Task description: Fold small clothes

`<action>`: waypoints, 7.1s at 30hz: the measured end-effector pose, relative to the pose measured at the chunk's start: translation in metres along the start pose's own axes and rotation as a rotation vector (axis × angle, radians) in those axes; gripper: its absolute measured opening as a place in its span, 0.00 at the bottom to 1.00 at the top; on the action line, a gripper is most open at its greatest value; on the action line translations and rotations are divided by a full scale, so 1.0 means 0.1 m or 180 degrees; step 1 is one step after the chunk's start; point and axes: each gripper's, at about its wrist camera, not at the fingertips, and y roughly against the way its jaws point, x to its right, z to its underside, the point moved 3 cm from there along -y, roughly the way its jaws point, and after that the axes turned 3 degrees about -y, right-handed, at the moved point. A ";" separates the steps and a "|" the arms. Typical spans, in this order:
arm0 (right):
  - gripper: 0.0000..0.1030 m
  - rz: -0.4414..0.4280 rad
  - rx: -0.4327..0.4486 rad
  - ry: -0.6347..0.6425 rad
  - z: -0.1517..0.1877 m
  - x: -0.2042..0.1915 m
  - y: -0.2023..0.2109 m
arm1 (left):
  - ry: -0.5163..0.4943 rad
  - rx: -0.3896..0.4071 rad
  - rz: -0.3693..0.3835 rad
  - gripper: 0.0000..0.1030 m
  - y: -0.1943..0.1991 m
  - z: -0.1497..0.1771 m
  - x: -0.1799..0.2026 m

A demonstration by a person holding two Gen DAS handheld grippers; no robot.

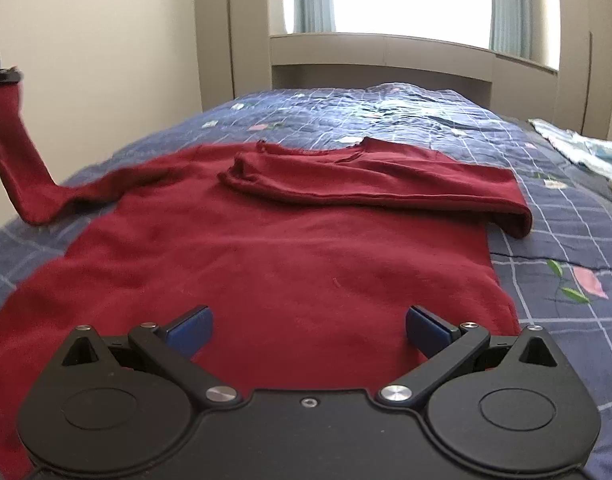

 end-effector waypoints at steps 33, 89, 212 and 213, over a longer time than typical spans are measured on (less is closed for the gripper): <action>0.83 -0.0912 -0.0332 -0.0487 -0.57 -0.16 -0.66 | -0.0441 -0.1111 -0.0005 1.00 -0.26 1.09 0.17; 0.04 -0.1073 0.0031 -0.0256 -3.11 0.54 -1.18 | -0.1990 -0.0999 -0.0216 0.16 -1.41 1.28 0.65; 0.99 0.0796 0.0128 0.0732 -1.29 0.61 -1.91 | -0.1505 -0.1050 -0.1165 0.96 -1.85 1.21 0.24; 0.99 0.0849 0.0124 0.0739 -1.27 0.65 -1.90 | -0.1539 -0.1069 -0.1179 0.97 -1.87 1.25 0.23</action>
